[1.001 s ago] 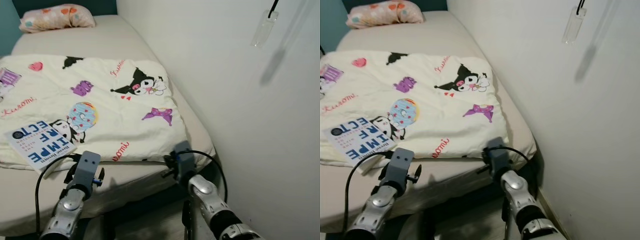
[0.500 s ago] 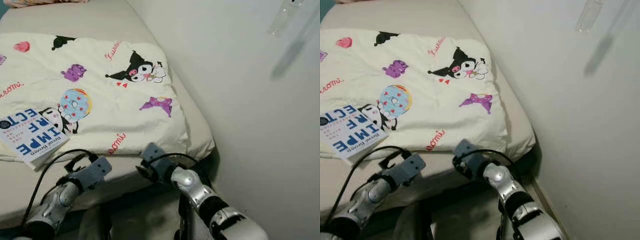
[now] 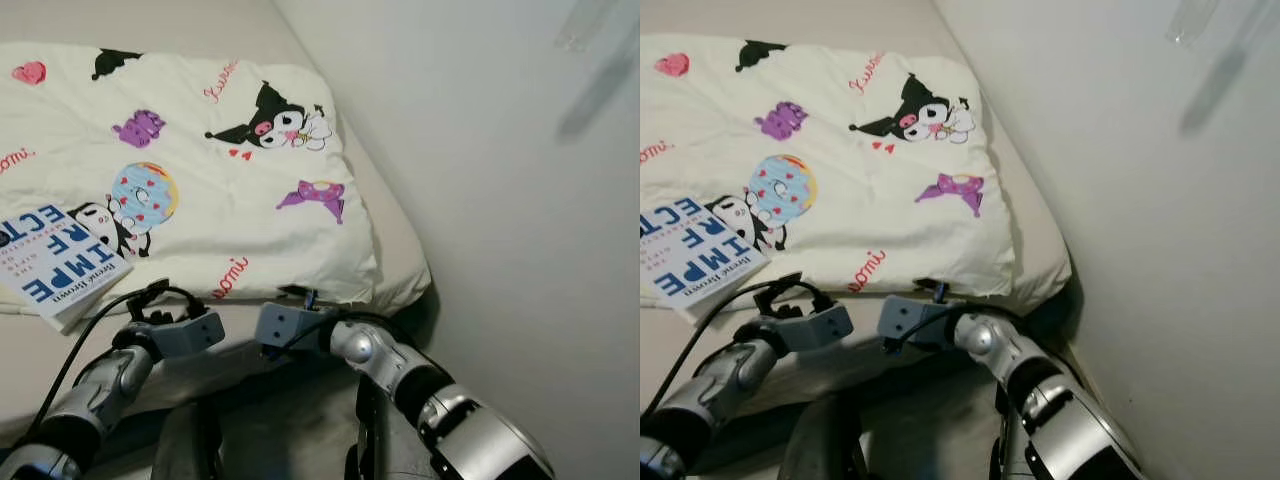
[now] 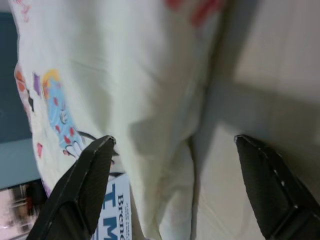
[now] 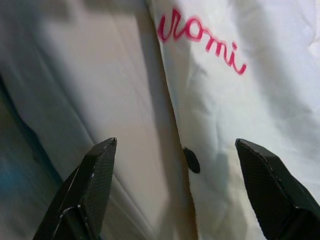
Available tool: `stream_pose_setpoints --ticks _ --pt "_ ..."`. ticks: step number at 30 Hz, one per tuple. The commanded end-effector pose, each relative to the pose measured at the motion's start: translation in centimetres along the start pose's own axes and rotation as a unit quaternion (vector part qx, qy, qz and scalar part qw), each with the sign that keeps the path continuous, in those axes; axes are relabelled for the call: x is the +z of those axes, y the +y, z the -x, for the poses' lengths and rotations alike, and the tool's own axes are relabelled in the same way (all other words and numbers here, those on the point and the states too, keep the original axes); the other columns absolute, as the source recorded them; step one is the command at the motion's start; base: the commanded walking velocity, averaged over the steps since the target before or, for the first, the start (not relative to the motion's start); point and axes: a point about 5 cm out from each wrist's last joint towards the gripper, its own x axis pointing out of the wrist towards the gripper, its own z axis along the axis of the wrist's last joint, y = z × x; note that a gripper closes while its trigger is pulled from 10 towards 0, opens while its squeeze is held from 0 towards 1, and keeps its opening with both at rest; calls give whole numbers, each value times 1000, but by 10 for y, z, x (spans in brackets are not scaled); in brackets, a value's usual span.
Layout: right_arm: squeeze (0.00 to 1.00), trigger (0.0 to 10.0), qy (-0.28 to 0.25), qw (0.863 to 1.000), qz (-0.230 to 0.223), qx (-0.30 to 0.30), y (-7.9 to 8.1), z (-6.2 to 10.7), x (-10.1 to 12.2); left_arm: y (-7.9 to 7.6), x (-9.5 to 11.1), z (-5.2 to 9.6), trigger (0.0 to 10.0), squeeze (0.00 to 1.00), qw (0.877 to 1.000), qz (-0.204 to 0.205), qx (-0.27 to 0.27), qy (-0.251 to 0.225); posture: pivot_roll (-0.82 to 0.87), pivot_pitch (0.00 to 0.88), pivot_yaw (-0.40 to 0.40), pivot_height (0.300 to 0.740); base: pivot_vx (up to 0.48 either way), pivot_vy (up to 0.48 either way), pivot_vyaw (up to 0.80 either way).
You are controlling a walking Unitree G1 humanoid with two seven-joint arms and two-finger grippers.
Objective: Clean up the room
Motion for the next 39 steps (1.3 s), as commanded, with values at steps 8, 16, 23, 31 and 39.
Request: stream_pose_setpoints --ticks 8,16,23,31,39 --pt "0 10000 56 997 29 -33 -5 -3 -7 0 -36 7 10000 0 992 -104 -18 68 45 429 -100 546 0 0 0" --pt "0 10000 77 983 129 -103 -24 -3 -6 16 -48 5 10000 0 983 -163 20 82 41 459 -99 546 0 0 0" --pt "0 10000 65 967 198 -149 -39 -5 2 29 -50 0 10000 0 976 -201 49 71 26 474 -93 546 0 0 0" --pt "0 9137 52 962 232 -136 -43 -4 4 44 -50 -8 2902 0 973 -209 58 82 9 477 -89 546 0 0 0" --pt "0 0 50 967 227 -107 -36 -3 -1 49 -52 -11 0 0 976 -187 51 98 9 472 -86 546 0 0 0"
